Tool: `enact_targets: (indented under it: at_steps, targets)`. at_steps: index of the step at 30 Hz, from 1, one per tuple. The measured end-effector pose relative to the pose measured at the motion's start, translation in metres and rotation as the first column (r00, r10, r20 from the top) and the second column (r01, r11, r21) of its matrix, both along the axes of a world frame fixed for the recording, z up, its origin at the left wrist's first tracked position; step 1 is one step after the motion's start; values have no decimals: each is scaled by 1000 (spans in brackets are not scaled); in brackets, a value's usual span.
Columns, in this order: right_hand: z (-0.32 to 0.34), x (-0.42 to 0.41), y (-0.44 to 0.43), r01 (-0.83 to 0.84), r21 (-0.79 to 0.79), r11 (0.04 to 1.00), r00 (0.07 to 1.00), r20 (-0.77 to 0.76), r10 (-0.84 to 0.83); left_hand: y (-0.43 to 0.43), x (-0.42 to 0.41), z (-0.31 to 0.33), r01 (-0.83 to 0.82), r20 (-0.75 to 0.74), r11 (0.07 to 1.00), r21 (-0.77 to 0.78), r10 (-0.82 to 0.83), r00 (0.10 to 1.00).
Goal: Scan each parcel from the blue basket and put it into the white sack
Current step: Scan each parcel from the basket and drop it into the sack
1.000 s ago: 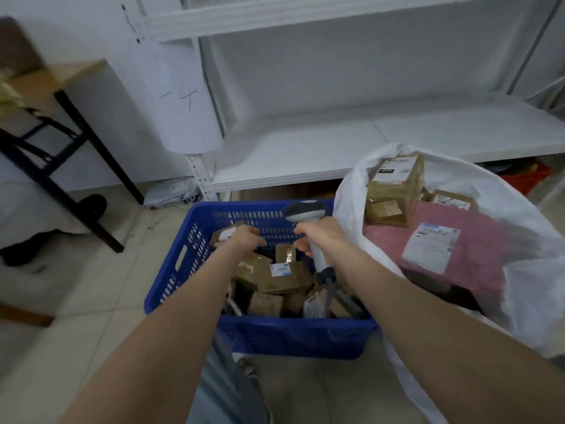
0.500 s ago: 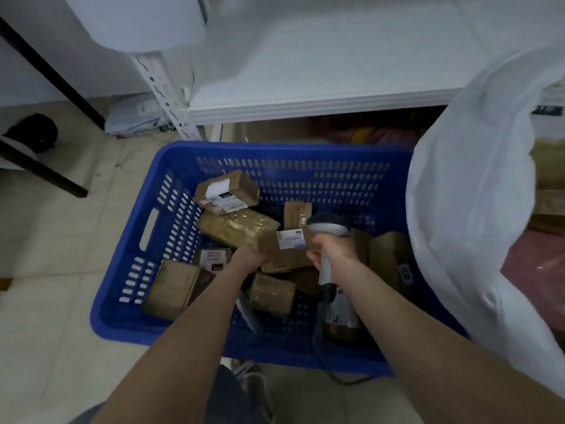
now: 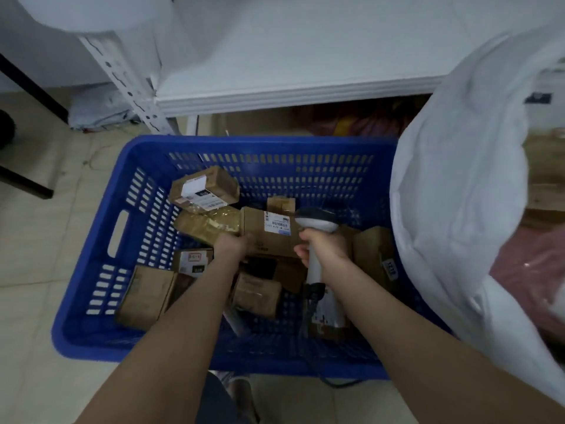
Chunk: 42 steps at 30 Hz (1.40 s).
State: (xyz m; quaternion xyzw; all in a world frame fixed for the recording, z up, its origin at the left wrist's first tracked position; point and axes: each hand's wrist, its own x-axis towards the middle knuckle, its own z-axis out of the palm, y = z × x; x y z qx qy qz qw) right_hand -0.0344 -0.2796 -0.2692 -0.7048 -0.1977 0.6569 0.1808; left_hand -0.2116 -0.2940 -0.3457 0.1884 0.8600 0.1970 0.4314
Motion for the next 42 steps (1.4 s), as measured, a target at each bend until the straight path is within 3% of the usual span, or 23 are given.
enact_targets:
  at_steps: [8, 18, 27, 42]
  targets:
    - [103, 7, -60, -92, 329, 940, 993, -39, 111, -36, -15, 112, -232, 155, 936, 265, 196, 968]
    - [183, 45, -162, -98, 553, 827, 995, 35, 94, -128, 21, 212, -317, 361, 841, 438, 158, 919]
    - [205, 66, -207, -109, 604, 789, 993, 36, 110, -168, 45, 242, -328, 378, 791, 516, 134, 916]
    - [218, 82, -211, -57, 635, 770, 996, -21, 91, -168, 66, 269, -271, 360, 768, 580, 56, 931]
